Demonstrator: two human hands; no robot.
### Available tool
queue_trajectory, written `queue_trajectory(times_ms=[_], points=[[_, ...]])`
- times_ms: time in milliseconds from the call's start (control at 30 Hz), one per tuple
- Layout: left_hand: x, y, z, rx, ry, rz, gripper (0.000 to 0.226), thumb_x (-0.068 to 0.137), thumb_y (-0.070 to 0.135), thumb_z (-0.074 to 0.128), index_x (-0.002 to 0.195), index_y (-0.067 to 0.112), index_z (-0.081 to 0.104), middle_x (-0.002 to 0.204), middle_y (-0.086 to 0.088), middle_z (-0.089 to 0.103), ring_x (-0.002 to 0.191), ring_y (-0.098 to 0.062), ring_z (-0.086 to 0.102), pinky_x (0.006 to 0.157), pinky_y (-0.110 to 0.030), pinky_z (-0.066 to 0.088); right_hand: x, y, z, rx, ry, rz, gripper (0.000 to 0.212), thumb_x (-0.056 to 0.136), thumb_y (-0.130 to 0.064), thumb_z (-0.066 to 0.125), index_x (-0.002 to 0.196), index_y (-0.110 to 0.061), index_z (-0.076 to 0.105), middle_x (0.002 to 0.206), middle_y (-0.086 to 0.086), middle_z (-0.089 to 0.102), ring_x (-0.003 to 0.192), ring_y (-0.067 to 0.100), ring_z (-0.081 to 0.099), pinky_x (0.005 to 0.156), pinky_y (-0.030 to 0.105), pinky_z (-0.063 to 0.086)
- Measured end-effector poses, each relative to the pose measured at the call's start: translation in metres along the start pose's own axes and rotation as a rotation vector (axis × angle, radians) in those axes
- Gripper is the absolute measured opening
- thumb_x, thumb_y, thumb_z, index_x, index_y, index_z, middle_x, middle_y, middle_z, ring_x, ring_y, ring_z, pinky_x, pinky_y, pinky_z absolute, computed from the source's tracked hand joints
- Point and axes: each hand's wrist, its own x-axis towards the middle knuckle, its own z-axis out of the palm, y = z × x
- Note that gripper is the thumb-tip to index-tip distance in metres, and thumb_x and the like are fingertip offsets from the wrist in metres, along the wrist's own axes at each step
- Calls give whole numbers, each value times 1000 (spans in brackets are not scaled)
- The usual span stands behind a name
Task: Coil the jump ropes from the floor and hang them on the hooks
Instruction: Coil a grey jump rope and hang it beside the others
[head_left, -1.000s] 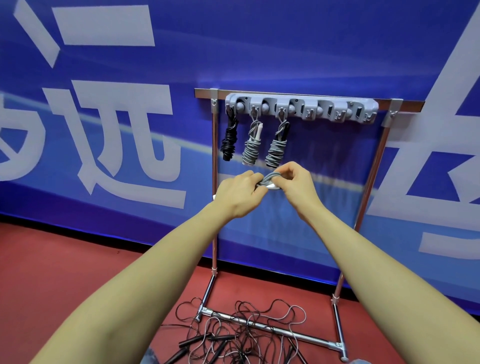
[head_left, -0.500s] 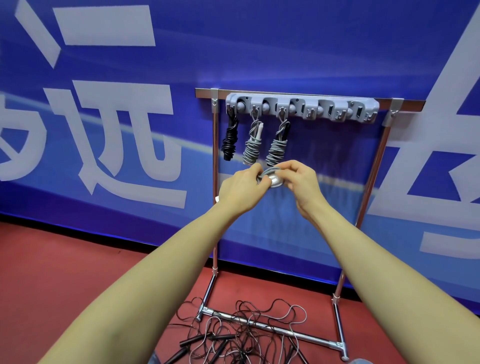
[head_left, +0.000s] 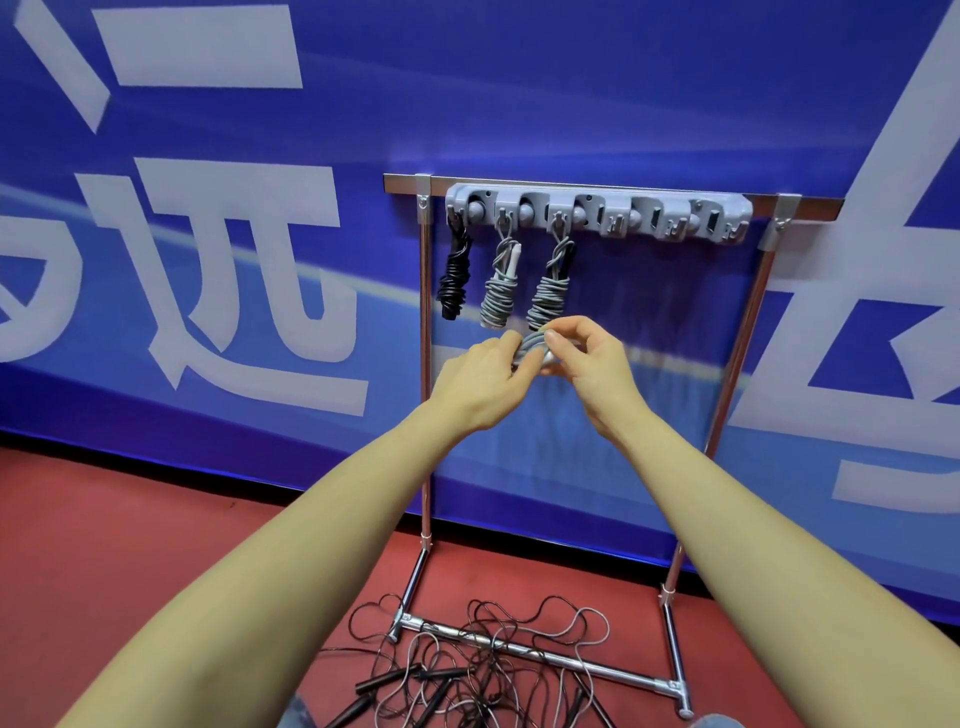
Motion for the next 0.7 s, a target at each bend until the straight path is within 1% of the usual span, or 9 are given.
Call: queue_trajectory(times_ms=[100,167,233,300,367,467,567,633,700], points=[[1,0,5,46,30,26,35,98,47,30,95,17,47,91,1,58,86,-25,56,64,-35,37,-2,-1,2,3,80,-9,7,93,-5,58,91,-9,64,82,7,65,67,7,64,62,22,54],[3,-3,9,35,66,-26,38,97,50,32,110,19,49,99,1,64,93,-25,59,69,-36,42,-4,-2,1,17,71,-4,10,92,-5,59,89,-10,67,83,8,67,73,13,65,66,26,56],[4,-5,11,19,100,-91,44,95,56,33,117,21,47,100,3,68,95,-24,60,72,-36,45,-5,-4,0,32,39,8,13,93,-7,57,89,-10,69,85,11,68,78,18,66,72,32,58],[3,-5,12,51,119,-118,46,93,59,35,114,19,47,96,2,69,91,-24,61,69,-35,44,-5,-5,-1,34,43,40,13,95,-10,56,95,-8,68,86,9,68,76,17,65,74,32,59],[2,-4,10,163,148,-68,47,93,60,37,102,15,45,91,-2,65,83,-27,60,65,-35,40,-2,-7,2,-9,73,99,12,95,-13,56,98,-7,66,81,7,66,71,15,63,70,29,57],[4,-6,11,359,309,110,50,92,60,37,84,11,48,74,-5,59,65,-28,58,57,-32,32,6,-13,7,-128,60,218,16,91,-11,55,89,-3,70,76,8,64,67,16,57,69,28,49],[5,-13,12,475,379,174,58,82,64,33,67,11,51,53,-3,49,41,-25,49,47,-25,29,10,-22,9,-172,62,226,18,80,4,54,74,-6,68,69,7,61,59,11,52,54,16,43],[5,-14,12,509,331,201,61,81,66,32,68,10,52,55,-4,48,42,-25,48,47,-25,29,11,-22,10,-264,73,155,22,76,9,53,68,-9,62,68,5,61,56,10,50,52,18,41],[2,-10,11,537,225,211,54,86,60,37,82,8,52,70,-6,49,57,-27,53,55,-30,29,13,-18,10,-487,105,10,20,78,6,53,72,-12,58,77,3,61,66,13,52,60,23,40]])
